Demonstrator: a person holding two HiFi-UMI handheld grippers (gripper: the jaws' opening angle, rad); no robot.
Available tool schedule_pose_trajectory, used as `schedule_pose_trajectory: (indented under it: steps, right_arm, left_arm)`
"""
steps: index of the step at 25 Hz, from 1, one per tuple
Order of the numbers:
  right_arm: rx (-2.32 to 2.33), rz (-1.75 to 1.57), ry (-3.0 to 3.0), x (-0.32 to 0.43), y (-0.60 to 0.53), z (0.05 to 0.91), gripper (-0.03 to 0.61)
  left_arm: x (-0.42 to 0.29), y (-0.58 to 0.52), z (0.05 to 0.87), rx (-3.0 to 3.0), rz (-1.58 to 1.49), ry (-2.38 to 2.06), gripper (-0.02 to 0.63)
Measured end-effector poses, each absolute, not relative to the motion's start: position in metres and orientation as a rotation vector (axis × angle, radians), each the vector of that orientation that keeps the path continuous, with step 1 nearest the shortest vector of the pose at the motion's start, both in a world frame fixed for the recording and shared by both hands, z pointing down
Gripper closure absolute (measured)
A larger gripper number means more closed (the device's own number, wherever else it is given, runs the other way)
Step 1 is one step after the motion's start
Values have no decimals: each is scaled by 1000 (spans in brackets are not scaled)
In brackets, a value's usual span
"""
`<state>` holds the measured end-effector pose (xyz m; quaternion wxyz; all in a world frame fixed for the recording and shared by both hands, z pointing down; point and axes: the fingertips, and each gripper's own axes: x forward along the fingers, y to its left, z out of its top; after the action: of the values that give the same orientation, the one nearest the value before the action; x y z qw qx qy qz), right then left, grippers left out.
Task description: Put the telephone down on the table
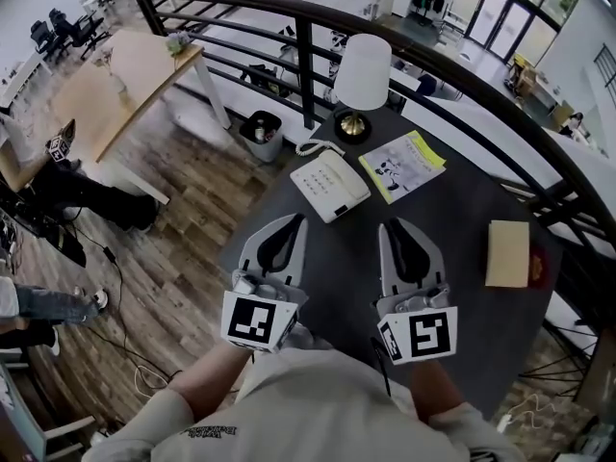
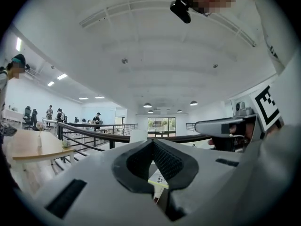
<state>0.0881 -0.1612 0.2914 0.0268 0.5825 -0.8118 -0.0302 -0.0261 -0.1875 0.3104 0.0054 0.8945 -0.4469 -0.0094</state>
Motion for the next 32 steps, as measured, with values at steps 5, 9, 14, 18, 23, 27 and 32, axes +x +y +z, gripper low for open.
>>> schedule_pose_trajectory:
  steps: [5,9,14,18,23,27,32]
  right_arm:
    - [1768,-54,-2496,81,-148,308,549]
    - [1740,-29,-2494,74,-141,317,554]
    - [1738,-14,-2476,74,-141,322,575]
    - [1735,-22,-2468,74,-141,322,575]
    - [1734,-23,-2472,71,-140,320,575]
    - [1732,-27,-2470,69,-141,319,575]
    - [1763,-11,-2493,71,-142,315,577]
  left_arm:
    - [-28,-172,316,2811,14,-1399,609]
    - [-29,-166,334,2800,58,-1389,609]
    - [-27,-161,345,2786,94,-1362,609]
    - [-25,-161,346,2789,109,-1345,609]
    - [-27,-161,347,2780,111,-1340,609]
    - [-27,-162,349,2788,123,-1335,609]
    - [-27,-163,351,2780,134,-1317,609]
